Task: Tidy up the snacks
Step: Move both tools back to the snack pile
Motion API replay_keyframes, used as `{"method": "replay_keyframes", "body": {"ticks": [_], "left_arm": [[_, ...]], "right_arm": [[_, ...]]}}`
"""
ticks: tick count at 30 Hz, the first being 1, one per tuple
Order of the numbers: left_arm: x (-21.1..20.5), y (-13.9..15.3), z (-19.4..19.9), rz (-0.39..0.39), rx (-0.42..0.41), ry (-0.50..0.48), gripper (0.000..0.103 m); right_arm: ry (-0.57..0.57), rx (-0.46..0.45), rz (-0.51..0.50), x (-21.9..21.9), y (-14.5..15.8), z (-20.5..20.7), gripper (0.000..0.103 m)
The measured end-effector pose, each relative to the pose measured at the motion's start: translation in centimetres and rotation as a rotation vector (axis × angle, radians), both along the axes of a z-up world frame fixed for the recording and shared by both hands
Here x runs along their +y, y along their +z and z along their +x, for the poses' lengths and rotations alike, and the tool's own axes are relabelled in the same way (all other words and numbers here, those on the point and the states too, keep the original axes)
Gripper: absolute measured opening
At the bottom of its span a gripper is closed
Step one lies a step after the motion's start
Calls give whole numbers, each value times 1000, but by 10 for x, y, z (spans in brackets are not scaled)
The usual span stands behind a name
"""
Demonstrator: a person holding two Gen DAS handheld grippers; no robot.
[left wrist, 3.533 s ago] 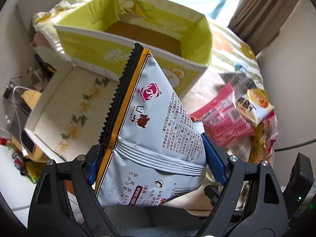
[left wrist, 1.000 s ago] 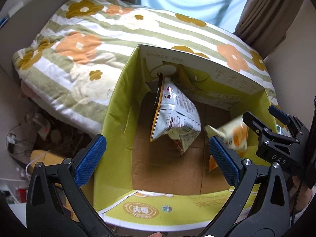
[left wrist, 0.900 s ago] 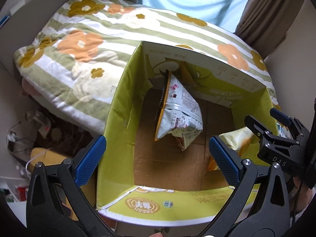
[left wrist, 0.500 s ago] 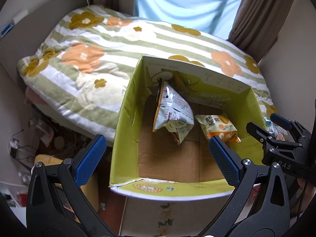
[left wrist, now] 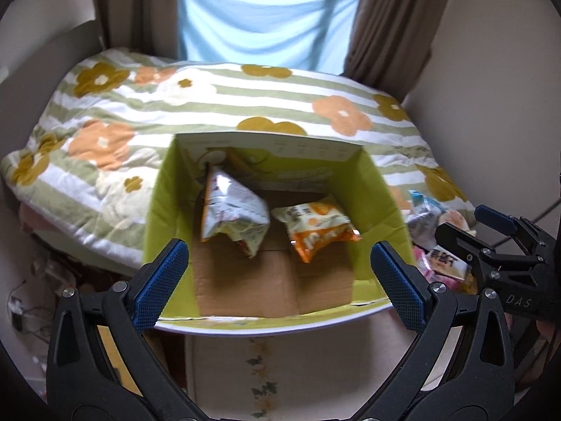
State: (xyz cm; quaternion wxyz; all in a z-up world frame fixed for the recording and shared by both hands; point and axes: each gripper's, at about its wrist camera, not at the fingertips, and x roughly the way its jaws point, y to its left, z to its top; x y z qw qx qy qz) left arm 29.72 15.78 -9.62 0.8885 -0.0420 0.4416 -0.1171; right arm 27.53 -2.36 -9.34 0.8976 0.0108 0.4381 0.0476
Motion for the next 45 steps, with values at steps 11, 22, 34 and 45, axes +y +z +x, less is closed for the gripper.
{"method": "replay_keyframes", "body": {"ticks": [11, 22, 34, 45], "left_arm": [[-107, 11, -22, -5, -33, -136, 103], [-246, -15, -38, -13, 48, -201, 103], [-355, -84, -25, 35, 227, -269, 103], [-394, -143, 7, 150, 342, -344, 101]], "right_arm": [[-198, -39, -27, -109, 21, -54, 94], [-267, -10, -1, -235, 7, -95, 95], [-249, 108, 71, -314, -57, -108, 94], [-271, 204, 134, -326, -109, -89, 94]]}}
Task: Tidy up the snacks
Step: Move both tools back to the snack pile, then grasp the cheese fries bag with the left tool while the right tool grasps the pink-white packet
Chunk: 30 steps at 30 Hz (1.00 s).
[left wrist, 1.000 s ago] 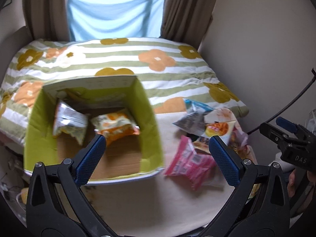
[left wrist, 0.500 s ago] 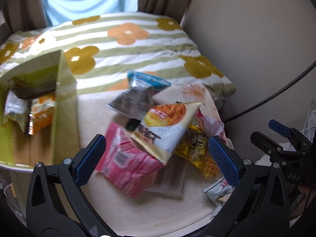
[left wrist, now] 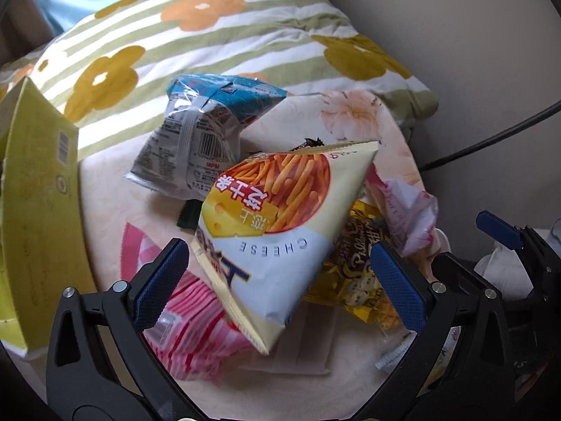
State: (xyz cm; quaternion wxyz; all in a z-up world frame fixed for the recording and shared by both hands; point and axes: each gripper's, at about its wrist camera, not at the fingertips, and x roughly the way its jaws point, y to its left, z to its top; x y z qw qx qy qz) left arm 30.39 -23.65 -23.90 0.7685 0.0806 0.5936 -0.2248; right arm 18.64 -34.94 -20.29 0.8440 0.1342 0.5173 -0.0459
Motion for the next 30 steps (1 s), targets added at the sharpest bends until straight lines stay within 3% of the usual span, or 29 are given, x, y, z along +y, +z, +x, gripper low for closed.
{"method": "replay_keyframes", "body": {"ticks": [8, 18, 27, 30], "left_arm": [[-9, -18, 13, 74, 3, -64, 86], [-13, -18, 10, 117, -50, -129, 62], [-10, -6, 7, 115, -83, -131, 57], [-9, 0, 6, 109, -95, -127, 57]], "right_arm": [[2, 58, 16, 2, -23, 24, 94], [4, 71, 36, 0, -38, 36, 94], [23, 62, 46, -1, -46, 38, 94], [25, 63, 68, -2, -50, 40, 87]]}}
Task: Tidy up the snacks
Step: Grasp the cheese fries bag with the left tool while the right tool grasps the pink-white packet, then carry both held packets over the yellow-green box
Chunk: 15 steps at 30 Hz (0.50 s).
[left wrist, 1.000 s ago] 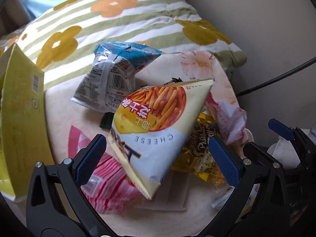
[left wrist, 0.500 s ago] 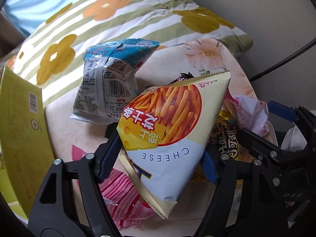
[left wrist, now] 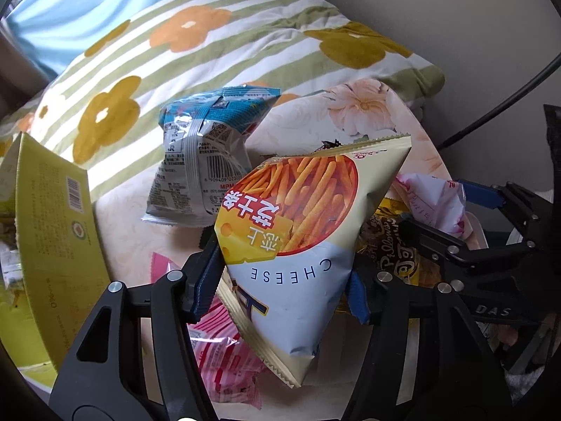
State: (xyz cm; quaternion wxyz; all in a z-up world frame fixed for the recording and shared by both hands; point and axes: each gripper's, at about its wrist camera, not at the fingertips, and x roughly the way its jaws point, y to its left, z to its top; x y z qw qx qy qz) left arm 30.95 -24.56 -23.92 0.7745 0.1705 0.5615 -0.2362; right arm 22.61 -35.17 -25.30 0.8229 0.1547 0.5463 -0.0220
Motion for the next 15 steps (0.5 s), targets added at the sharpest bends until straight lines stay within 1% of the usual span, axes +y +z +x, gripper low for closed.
{"method": "replay_keyframes", "body": {"ticks": [5, 7, 9, 10, 12, 15], "left_arm": [[2, 2, -5, -3, -6, 7, 57], [2, 3, -6, -4, -6, 11, 57], [2, 3, -7, -7, -7, 16, 57], [3, 4, -8, -9, -9, 19, 57], [3, 6, -10, -11, -12, 25, 57], [5, 10, -12, -18, -21, 37, 57]], "right_arm": [[2, 1, 33, -2, -7, 2, 78], [-2, -3, 46, -4, -9, 3, 72], [-8, -4, 68, -6, -11, 2, 63], [-11, -3, 78, -7, -12, 2, 61], [-8, -3, 85, -8, -13, 2, 54], [3, -8, 80, -7, -11, 0, 49]]}}
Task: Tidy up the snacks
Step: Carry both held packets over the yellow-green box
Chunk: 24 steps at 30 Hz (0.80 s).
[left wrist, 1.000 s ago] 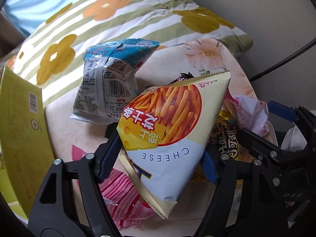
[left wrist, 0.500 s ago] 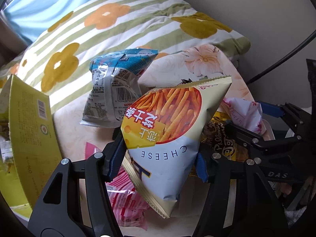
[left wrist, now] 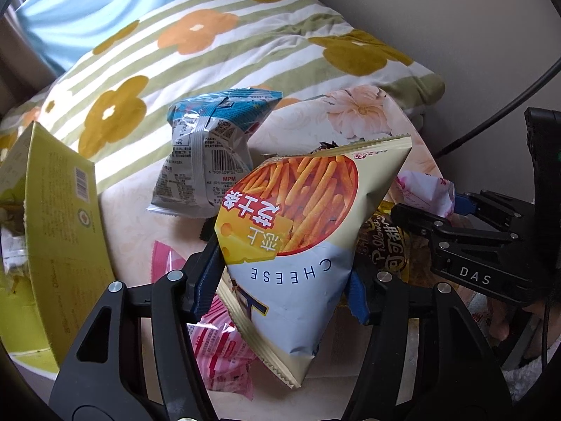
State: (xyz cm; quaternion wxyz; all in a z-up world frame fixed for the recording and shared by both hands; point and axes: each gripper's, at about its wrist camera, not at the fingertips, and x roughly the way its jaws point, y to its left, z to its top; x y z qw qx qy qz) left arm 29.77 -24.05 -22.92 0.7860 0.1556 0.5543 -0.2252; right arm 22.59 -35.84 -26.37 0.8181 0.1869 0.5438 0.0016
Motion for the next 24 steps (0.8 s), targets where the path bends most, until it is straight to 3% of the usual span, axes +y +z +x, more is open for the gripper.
{"method": "replay_keyframes", "body": {"ticks": [7, 13, 24], "left_arm": [[5, 19, -10, -19, -44, 30, 57], [14, 51, -20, -58, -107, 67, 57], [66, 150, -42, -169, -283, 222, 57]], "right_arm": [[17, -42, -10, 1, 16, -8, 45], [36, -87, -49, 4, 50, -16, 45], [153, -262, -93, 27, 141, -28, 45]]}}
